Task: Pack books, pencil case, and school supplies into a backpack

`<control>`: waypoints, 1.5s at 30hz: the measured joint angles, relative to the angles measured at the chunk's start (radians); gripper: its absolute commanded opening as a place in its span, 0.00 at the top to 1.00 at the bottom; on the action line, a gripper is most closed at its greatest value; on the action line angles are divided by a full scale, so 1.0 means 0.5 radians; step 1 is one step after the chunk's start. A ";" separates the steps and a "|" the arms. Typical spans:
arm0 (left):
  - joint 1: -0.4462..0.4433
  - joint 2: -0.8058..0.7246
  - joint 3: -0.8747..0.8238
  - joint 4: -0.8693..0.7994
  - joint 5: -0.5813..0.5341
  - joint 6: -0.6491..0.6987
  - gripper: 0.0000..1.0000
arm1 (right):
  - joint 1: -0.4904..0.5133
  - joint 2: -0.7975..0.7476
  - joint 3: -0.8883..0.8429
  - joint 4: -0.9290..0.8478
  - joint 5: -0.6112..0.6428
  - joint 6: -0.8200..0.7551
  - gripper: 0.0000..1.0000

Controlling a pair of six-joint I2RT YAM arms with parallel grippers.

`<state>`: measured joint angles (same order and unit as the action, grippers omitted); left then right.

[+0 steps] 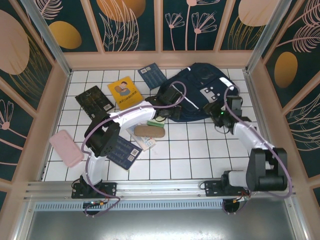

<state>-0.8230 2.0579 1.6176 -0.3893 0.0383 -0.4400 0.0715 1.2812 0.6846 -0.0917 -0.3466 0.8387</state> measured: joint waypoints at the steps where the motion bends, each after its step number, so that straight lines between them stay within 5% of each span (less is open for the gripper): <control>1: -0.003 0.001 0.000 0.000 0.037 0.020 1.00 | 0.071 -0.043 -0.067 0.047 0.006 0.077 0.40; 12: -0.048 0.000 -0.092 0.044 0.238 0.134 1.00 | 0.418 0.156 -0.241 0.542 0.032 0.734 0.44; 19: -0.094 -0.001 -0.106 0.035 0.139 0.140 1.00 | 0.391 0.388 -0.217 0.603 0.011 0.812 1.00; 26: -0.111 -0.001 -0.083 -0.002 -0.031 0.140 1.00 | 0.298 0.343 -0.030 0.224 0.028 0.629 1.00; 39: 0.116 0.053 0.239 -0.150 -0.254 0.111 1.00 | -0.226 -0.050 -0.014 -0.204 0.063 0.252 1.00; 45: 0.157 0.101 0.280 -0.164 -0.107 0.113 1.00 | -0.368 -0.112 -0.013 -0.291 0.071 0.117 1.00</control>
<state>-0.7444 2.1082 1.7576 -0.4713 -0.0151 -0.3836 -0.1123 1.2251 0.6781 -0.2375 -0.3111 0.8970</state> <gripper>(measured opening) 0.064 0.048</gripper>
